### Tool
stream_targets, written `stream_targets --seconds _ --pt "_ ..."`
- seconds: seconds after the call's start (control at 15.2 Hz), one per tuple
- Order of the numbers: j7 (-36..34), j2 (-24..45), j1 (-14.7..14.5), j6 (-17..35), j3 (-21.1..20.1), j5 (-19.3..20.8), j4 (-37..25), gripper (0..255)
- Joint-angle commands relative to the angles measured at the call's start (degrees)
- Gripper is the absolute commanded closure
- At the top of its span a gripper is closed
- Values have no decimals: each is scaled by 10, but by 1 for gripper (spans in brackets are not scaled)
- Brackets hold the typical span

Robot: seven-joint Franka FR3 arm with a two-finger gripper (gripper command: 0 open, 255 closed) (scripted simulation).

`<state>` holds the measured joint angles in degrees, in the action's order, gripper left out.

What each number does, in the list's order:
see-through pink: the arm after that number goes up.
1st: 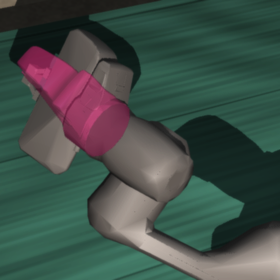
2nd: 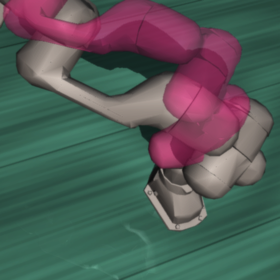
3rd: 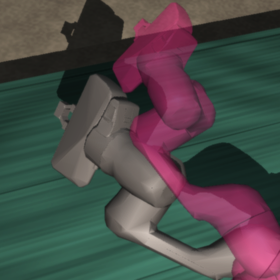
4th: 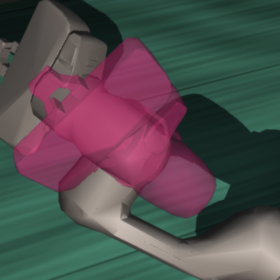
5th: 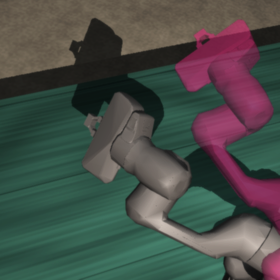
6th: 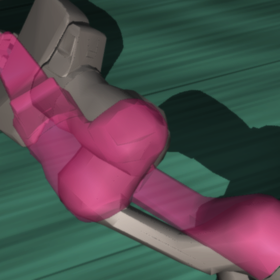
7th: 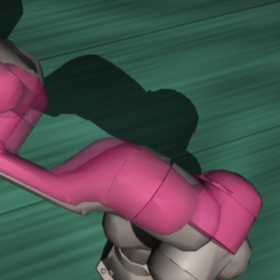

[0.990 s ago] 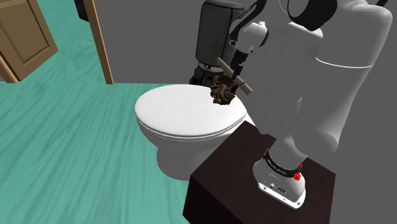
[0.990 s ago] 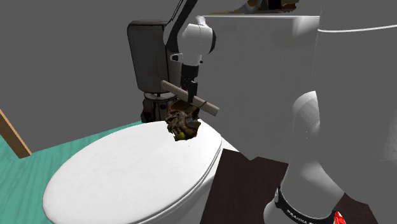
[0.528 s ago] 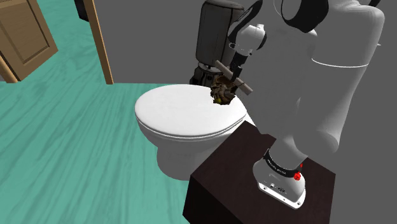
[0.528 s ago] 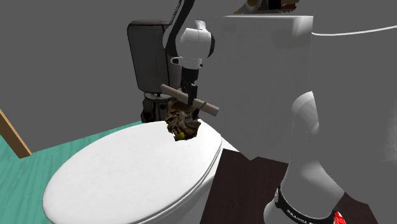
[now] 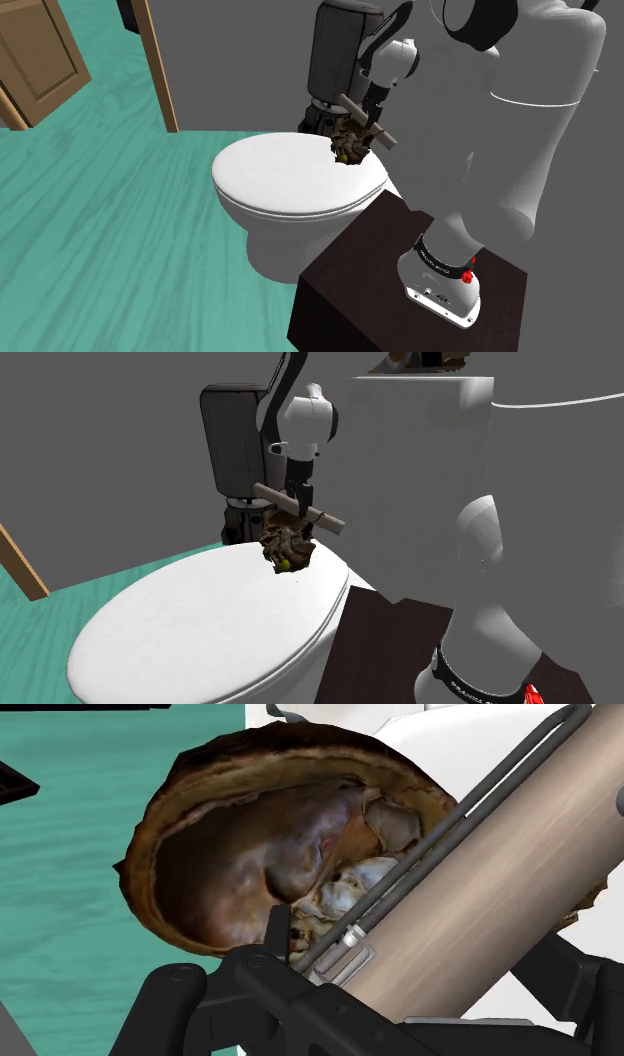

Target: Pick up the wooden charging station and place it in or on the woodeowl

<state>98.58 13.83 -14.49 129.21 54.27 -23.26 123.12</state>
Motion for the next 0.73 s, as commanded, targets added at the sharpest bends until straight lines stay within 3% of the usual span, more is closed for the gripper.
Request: stream_targets --seconds 0.0,0.2,0.66 --pt "-9 -11 -4 -15 15 28 -7 0" --pt "-43 -54 -27 -55 41 80 -26 0" --pt "-43 -54 -26 -55 41 80 -26 0"
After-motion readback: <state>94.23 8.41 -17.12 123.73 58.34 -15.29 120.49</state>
